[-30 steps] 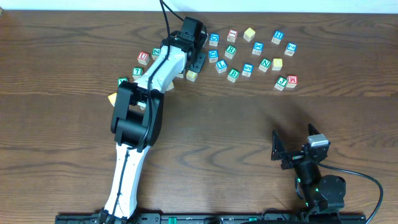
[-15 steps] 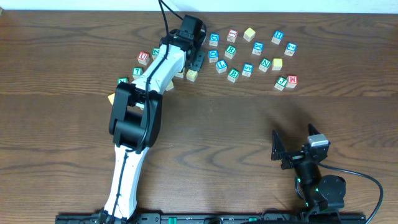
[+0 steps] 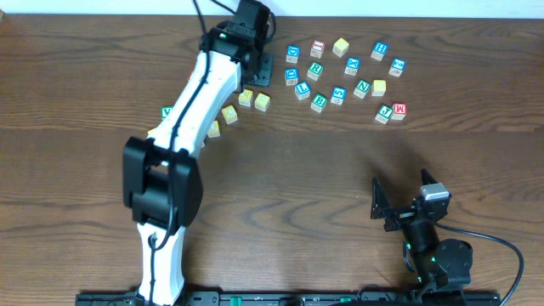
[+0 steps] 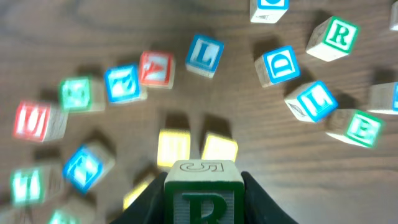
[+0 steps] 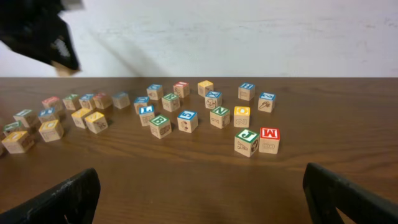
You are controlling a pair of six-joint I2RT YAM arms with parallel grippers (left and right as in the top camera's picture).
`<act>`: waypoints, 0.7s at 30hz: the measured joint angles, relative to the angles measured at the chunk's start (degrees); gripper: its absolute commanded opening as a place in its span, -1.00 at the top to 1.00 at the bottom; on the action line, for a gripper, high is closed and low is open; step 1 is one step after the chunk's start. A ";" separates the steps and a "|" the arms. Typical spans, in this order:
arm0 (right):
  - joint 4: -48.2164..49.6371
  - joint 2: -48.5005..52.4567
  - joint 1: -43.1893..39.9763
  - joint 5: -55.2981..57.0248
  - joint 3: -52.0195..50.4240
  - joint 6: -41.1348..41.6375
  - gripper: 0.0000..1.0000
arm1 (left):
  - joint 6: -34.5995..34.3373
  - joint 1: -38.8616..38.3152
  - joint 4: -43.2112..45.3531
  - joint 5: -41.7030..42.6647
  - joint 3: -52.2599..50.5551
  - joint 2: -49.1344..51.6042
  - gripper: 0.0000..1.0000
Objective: Spell out ROBOT
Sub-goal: 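Carry the R block to the open table center and release it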
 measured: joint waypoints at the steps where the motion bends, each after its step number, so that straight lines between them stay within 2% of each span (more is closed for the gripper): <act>1: 0.00 0.00 0.00 0.00 0.00 0.00 -0.99 | -2.05 -0.11 -2.32 0.00 0.09 -1.14 0.42; 5: 0.00 0.00 0.00 0.00 0.00 0.00 -0.99 | -7.32 -0.72 -10.84 0.02 0.26 -2.58 0.42; 10: 0.00 0.00 0.00 0.00 0.00 0.00 -0.99 | -10.01 -2.93 -18.14 0.07 -0.83 -2.45 0.42; 21: 0.00 0.00 0.00 0.00 0.00 0.00 -0.99 | -14.49 -6.88 -16.44 0.26 -11.80 -2.45 0.43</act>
